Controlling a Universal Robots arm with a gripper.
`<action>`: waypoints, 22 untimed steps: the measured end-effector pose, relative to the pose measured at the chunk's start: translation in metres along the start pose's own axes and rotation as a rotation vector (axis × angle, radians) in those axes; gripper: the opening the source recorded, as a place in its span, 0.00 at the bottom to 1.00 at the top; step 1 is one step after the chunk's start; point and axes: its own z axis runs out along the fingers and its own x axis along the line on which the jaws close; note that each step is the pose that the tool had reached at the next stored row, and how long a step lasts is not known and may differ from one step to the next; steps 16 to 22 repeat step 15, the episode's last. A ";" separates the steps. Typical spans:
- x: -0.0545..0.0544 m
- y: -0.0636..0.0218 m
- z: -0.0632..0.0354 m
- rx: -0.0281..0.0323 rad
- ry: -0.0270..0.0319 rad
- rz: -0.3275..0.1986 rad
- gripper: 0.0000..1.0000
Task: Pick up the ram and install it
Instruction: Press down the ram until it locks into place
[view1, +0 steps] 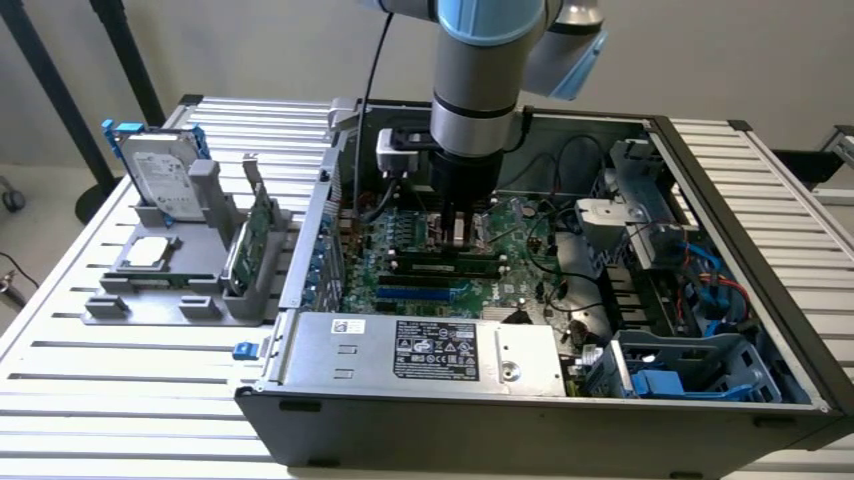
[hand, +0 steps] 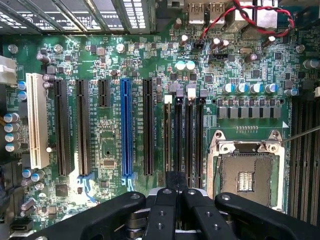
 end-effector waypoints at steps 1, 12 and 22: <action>0.000 0.0000 -0.0004 0.0000 -0.0002 -0.001 0.11; 0.000 0.0002 -0.0139 0.0001 -0.0003 -0.001 0.11; 0.000 0.0002 -0.0139 0.0001 -0.0002 -0.001 0.11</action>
